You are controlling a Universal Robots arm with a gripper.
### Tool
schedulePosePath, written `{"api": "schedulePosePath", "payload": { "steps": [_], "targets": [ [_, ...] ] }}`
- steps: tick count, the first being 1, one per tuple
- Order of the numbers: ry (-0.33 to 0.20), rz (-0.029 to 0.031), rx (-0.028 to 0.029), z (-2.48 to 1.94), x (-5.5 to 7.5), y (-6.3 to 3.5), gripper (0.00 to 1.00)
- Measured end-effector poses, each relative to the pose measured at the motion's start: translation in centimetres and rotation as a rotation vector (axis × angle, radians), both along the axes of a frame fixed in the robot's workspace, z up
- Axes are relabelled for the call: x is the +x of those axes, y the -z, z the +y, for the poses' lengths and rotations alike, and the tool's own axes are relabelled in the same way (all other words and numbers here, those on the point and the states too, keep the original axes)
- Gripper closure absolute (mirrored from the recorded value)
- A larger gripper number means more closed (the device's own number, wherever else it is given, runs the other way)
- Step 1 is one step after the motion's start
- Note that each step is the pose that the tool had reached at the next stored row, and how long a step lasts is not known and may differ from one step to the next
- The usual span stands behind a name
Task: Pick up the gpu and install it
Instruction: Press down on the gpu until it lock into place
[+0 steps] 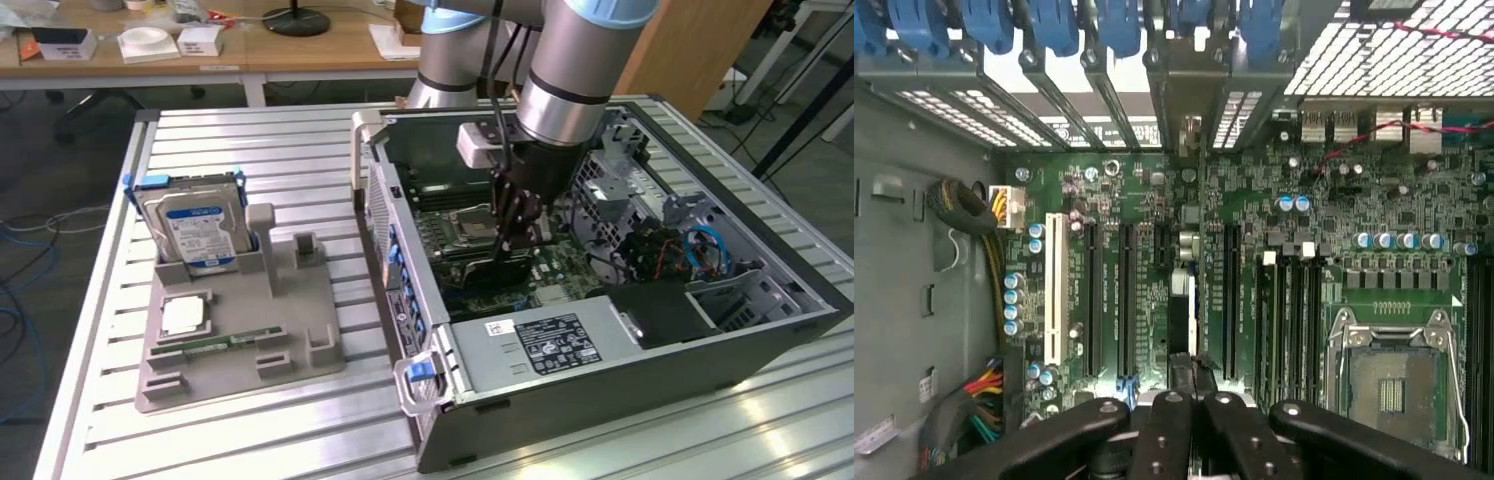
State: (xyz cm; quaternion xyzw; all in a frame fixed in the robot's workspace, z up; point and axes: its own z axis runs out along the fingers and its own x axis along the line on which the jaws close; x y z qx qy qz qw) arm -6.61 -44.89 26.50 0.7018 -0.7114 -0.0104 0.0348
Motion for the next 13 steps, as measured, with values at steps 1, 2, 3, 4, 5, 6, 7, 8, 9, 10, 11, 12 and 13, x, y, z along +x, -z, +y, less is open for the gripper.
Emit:
{"api": "schedulePosePath", "payload": {
  "steps": [1, 2, 3, 4, 5, 6, 7, 8, 9, 10, 11, 12, 13],
  "targets": [
    [0.000, 0.0000, 0.0000, 0.00, 0.0, 0.13, 0.89],
    [0.000, 0.0003, -0.0007, -0.01, 0.0, 0.29, 0.89],
    [0.000, 0.0010, -0.0023, -0.03, 0.0, 0.42, 0.89],
    [0.000, 0.0012, -0.0027, -0.03, 0.0, 0.55, 0.89],
    [0.000, 0.0011, -0.0023, -0.02, 0.0, 0.62, 0.89],
    [0.000, 0.0008, -0.0015, -0.01, 0.0, 0.64, 0.89],
    [0.000, 0.0004, 0.0003, 0.03, 0.0, 0.48, 0.89],
    [0.000, -0.0017, 0.0040, 0.06, 0.0, 0.20, 0.89],
    [0.000, -0.0006, 0.0021, 0.03, 0.0, -0.22, 0.89],
    [0.000, 0.0001, 0.0008, 0.00, 0.0, -0.46, 0.89],
    [0.000, 0.0000, 0.0011, 0.01, 0.0, -0.46, 0.89],
    [0.000, 0.0001, 0.0011, 0.01, 0.0, -0.46, 0.89],
    [0.001, 0.0000, 0.0014, 0.00, -0.1, -0.41, 0.89]
  ]
}}
